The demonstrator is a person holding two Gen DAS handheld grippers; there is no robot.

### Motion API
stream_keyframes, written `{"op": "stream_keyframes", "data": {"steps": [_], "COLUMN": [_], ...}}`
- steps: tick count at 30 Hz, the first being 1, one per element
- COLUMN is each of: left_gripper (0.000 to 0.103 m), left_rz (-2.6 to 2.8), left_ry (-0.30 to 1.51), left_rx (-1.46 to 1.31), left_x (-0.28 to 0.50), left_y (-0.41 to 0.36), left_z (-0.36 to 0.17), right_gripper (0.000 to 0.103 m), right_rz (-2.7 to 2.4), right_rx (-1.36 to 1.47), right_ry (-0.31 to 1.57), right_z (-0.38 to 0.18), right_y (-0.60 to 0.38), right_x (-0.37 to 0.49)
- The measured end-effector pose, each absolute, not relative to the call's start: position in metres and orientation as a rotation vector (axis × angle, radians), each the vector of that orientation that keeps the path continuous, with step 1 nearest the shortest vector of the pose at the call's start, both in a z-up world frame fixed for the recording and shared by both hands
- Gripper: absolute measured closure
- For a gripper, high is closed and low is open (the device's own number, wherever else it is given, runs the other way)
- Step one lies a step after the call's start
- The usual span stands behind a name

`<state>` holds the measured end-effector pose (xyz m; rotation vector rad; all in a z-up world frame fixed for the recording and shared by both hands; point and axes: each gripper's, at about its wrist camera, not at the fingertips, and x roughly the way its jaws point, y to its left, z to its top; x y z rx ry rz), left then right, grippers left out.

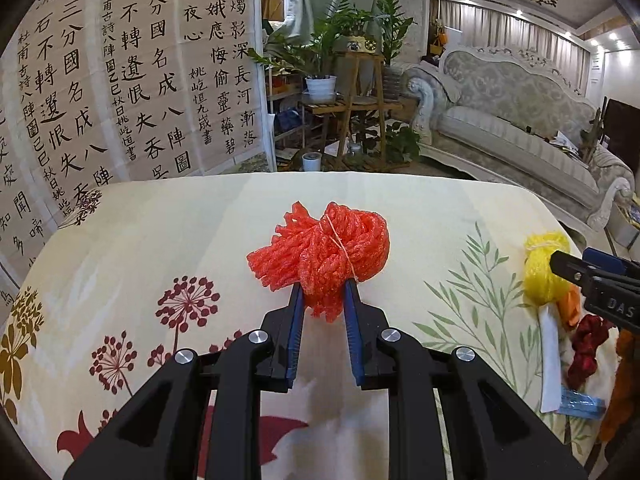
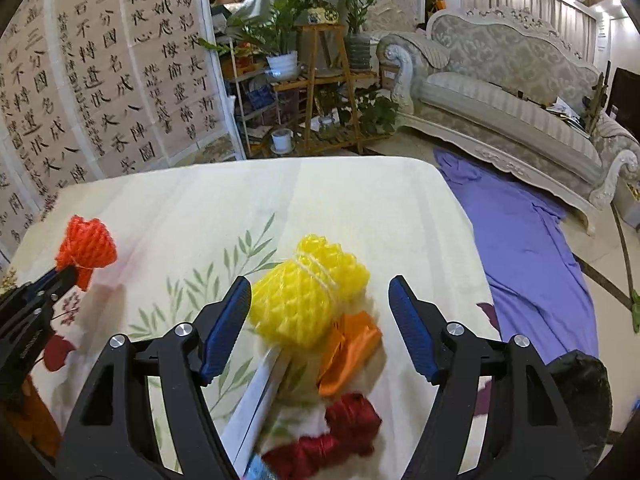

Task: Collect trash
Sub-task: 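Grasp the yellow mesh net with the right tool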

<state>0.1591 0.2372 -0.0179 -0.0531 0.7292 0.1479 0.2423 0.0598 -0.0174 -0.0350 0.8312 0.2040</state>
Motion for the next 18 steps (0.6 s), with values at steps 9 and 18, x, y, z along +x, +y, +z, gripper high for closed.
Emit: {"op": "stream_keyframes", "data": {"steps": [9,18], "left_gripper": [0.082,0.082], "left_rz": [0.140,0.129], "left_ry": [0.753,0.768], "left_rx": [-0.068,-0.106], "left_x": [0.162,0.166], "left_y": [0.238,0.245], "left_z": [-0.028,-0.030], "right_gripper": [0.050,0.060], "right_rz": [0.242,0.260], "right_rx": [-0.039,-0.045], "right_ry": [0.881,0.848], "right_z": [-0.038,-0.035], "right_y": [0.074,0.078], "right_x": [0.255,0.252]}}
